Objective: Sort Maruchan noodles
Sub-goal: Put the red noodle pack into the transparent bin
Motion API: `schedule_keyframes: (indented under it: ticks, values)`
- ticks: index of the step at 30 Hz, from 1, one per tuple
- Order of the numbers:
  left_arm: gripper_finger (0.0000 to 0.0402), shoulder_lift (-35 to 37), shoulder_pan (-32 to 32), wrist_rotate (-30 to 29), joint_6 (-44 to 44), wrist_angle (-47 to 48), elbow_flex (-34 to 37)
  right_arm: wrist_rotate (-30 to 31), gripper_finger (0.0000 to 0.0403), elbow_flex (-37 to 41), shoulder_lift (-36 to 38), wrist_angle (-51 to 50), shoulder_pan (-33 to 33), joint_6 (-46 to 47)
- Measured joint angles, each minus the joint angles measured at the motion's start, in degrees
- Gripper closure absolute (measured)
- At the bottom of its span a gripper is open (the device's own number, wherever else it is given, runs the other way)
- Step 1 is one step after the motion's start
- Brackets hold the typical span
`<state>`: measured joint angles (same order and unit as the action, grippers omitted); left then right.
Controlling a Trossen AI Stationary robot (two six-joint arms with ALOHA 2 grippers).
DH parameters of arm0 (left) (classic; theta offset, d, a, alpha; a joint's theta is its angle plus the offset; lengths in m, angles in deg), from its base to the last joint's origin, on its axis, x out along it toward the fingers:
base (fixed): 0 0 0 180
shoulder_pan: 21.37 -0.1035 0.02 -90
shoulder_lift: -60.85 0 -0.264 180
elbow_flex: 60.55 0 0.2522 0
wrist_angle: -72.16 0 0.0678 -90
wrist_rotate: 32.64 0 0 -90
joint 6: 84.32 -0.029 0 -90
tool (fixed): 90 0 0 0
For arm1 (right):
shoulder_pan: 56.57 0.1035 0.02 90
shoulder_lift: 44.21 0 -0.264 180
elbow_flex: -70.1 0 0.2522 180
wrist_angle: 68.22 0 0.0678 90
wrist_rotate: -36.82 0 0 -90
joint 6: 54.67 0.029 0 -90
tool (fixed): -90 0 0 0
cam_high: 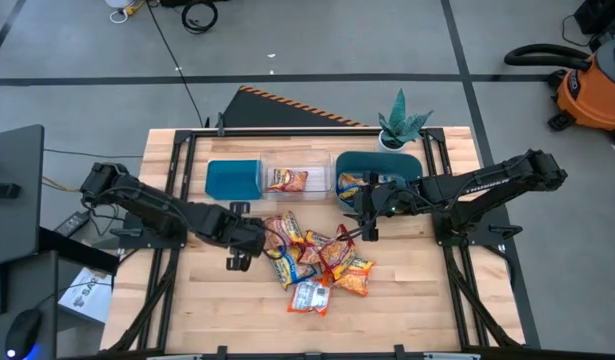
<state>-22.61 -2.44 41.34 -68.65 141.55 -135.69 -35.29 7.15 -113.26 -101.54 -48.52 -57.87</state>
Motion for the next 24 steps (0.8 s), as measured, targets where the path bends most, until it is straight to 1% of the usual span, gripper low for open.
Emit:
schedule_keyframes:
  ticks: [8, 24]
  values:
    - [0.0249, 0.0, 1.6, -0.1, 1.5, -3.1, 0.0, 0.0, 0.0204, 0.0, 0.0, 0.0, 0.0, 0.0]
    - [0.0249, 0.0, 1.6, 0.0, 1.1, -7.9, 0.0, 0.0, 0.0204, 0.0, 0.0, 0.0, 0.0, 0.1]
